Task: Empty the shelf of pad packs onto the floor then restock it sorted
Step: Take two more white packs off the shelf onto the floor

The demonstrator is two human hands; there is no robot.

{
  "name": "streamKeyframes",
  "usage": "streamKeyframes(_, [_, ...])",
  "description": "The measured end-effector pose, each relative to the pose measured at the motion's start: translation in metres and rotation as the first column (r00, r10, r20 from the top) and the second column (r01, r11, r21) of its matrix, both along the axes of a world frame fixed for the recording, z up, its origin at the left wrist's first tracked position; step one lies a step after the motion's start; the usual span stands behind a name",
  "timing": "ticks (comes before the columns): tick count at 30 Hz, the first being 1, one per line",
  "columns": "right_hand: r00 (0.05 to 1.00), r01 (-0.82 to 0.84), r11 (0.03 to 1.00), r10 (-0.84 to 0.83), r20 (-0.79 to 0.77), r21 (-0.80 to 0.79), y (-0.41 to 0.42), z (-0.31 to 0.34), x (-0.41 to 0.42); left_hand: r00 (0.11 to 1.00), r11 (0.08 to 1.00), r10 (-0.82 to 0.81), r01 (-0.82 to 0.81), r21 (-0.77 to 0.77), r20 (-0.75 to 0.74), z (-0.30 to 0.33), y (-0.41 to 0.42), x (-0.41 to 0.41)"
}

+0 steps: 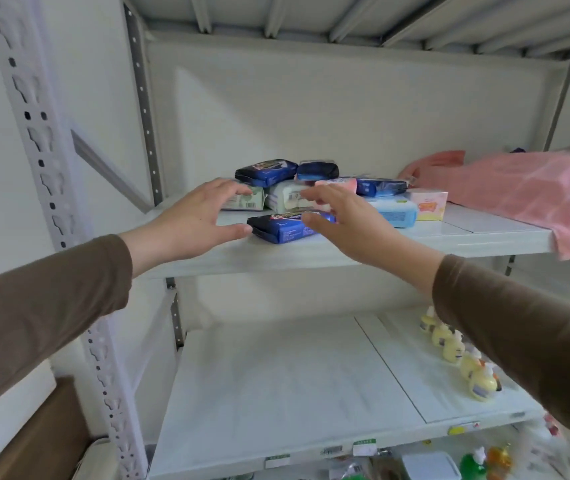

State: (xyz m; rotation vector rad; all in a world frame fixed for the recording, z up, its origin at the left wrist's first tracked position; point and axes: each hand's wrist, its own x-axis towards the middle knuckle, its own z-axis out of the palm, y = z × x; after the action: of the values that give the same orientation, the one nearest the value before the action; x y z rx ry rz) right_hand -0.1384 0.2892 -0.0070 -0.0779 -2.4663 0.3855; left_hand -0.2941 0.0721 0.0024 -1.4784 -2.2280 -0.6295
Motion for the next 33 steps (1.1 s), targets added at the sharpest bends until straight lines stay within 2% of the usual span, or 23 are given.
streamKeyframes(6, [0.996,-0.027,0.993,0.017,0.09,0.116,0.034,0.038,-0.057,0.994,0.994,0.111,-0.111,-0.019,0.014,0.019,0.039,-0.044])
streamKeyframes(12, [0.968,-0.034,0.98,-0.017,0.252,0.197,0.047,0.05,-0.126,0.98,0.98,0.193,-0.189,-0.067,0.047,0.024,0.066,-0.096])
streamKeyframes(17, [0.907,0.035,0.946,-0.165,0.386,0.322,0.054,0.047,-0.176,0.967,0.965,0.239,-0.226,-0.133,0.089,0.028,0.077,-0.143])
streamKeyframes(20, [0.874,0.071,0.882,-0.279,0.397,0.465,0.056,0.048,-0.195,0.959,0.956,0.263,-0.244,-0.162,0.107,0.027,0.079,-0.174])
streamKeyframes(23, [0.849,0.113,0.841,-0.359,0.389,0.529,0.06,0.05,-0.21,0.956,0.952,0.272,-0.251,-0.173,0.114,0.027,0.083,-0.204])
streamKeyframes(29, [0.812,0.223,0.844,-0.438,0.387,0.487,0.075,0.055,-0.233,0.95,0.939,0.282,-0.245,-0.243,0.133,0.022,0.101,-0.245])
streamKeyframes(33, [0.759,0.234,0.85,-0.463,0.457,0.473,0.08,0.059,-0.244,0.95,0.95,0.254,-0.21,-0.233,0.179,0.026,0.115,-0.254])
